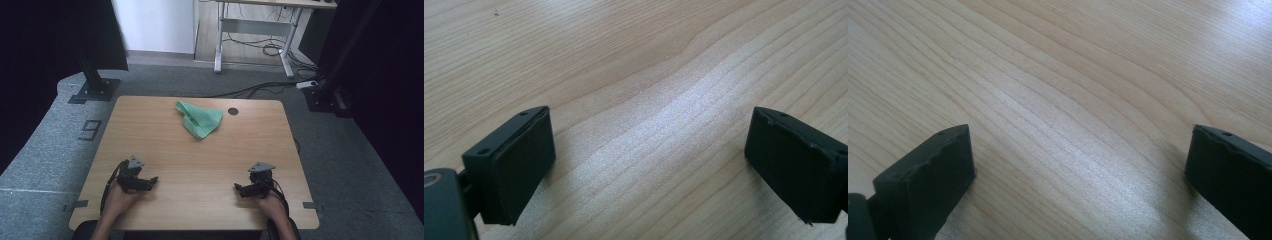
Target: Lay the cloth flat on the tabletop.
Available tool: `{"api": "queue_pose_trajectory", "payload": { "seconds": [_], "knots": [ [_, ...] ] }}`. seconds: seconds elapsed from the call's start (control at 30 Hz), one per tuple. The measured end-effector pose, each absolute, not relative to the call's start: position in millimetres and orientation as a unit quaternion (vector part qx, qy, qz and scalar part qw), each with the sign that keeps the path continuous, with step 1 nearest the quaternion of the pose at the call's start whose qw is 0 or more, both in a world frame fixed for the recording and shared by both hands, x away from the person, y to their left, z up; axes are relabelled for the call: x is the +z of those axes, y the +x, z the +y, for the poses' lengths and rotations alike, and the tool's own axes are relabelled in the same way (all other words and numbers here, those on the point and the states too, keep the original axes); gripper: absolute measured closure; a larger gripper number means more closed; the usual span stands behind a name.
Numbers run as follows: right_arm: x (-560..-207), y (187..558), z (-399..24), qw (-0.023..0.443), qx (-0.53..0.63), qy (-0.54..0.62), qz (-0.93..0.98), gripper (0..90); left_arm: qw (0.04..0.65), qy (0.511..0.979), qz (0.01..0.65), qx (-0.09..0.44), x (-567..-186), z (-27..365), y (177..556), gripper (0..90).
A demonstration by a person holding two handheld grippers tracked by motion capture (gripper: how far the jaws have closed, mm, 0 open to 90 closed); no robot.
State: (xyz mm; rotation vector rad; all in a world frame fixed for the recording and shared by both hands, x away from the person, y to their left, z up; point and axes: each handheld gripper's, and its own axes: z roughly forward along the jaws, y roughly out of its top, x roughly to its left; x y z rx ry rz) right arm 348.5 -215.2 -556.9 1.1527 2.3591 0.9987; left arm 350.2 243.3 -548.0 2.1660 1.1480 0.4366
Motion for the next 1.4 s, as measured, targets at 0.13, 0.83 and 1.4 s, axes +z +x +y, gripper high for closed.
{"api": "queue_pose_trajectory", "payload": {
  "seconds": [0.13,0.83,1.4],
  "knots": [
    [-556.8,348.3,-215.0,0.164,0.351,0.403,0.829,0.0,0.319,0.827,0.434,0.163,-548.2,242.7,350.3,4.0],
    [-556.8,348.8,-215.2,0.164,0.351,0.400,0.831,0.0,0.311,0.820,0.451,0.168,-548.5,240.9,349.4,0.3],
    [-548.2,360.5,-207.6,0.145,0.349,0.411,0.830,0.1,0.311,0.820,0.450,0.166,-548.7,240.4,350.4,0.0]
  ]
}}
